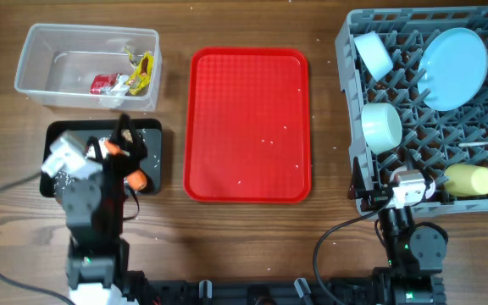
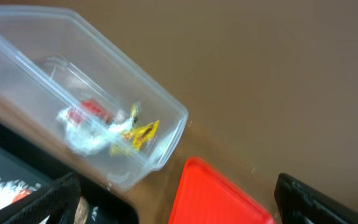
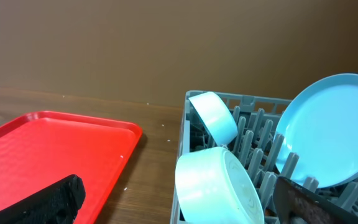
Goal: Sort waste into correct bins and load items into the dishwasher rack
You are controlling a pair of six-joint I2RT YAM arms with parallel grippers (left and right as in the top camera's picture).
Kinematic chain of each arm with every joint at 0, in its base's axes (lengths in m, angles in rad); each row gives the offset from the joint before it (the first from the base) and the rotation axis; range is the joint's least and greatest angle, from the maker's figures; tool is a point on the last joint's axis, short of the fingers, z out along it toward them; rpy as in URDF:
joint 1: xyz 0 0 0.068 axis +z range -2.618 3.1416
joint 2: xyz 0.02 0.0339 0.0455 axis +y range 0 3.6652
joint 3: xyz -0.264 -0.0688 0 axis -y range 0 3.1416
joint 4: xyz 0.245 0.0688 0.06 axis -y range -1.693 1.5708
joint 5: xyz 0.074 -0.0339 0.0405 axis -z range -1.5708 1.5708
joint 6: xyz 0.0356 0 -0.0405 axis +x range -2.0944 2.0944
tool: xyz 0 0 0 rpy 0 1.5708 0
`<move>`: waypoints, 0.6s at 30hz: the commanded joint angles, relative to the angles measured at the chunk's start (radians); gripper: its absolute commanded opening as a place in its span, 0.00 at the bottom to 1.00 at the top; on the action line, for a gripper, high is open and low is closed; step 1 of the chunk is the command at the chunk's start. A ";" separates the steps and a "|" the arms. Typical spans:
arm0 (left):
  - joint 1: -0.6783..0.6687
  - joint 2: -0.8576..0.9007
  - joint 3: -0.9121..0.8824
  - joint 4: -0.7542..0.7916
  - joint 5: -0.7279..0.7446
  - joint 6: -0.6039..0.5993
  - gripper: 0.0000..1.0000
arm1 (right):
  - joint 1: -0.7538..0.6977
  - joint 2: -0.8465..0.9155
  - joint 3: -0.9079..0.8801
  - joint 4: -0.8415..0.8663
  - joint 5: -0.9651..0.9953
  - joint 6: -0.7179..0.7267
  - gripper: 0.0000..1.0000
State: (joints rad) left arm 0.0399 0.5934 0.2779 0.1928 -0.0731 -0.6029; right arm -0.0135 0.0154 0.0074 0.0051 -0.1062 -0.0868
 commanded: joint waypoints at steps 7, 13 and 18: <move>0.020 -0.449 -0.272 -0.092 0.161 0.292 1.00 | 0.005 -0.008 -0.002 0.002 0.014 0.008 1.00; 0.031 -0.579 -0.272 -0.265 0.163 0.364 1.00 | 0.005 -0.008 -0.002 0.002 0.014 0.008 1.00; 0.030 -0.591 -0.272 -0.262 0.162 0.364 1.00 | 0.005 -0.008 -0.002 0.002 0.014 0.008 1.00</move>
State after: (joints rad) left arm 0.0620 0.0147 0.0093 -0.0643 0.0776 -0.2642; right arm -0.0135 0.0154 0.0071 0.0044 -0.1032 -0.0868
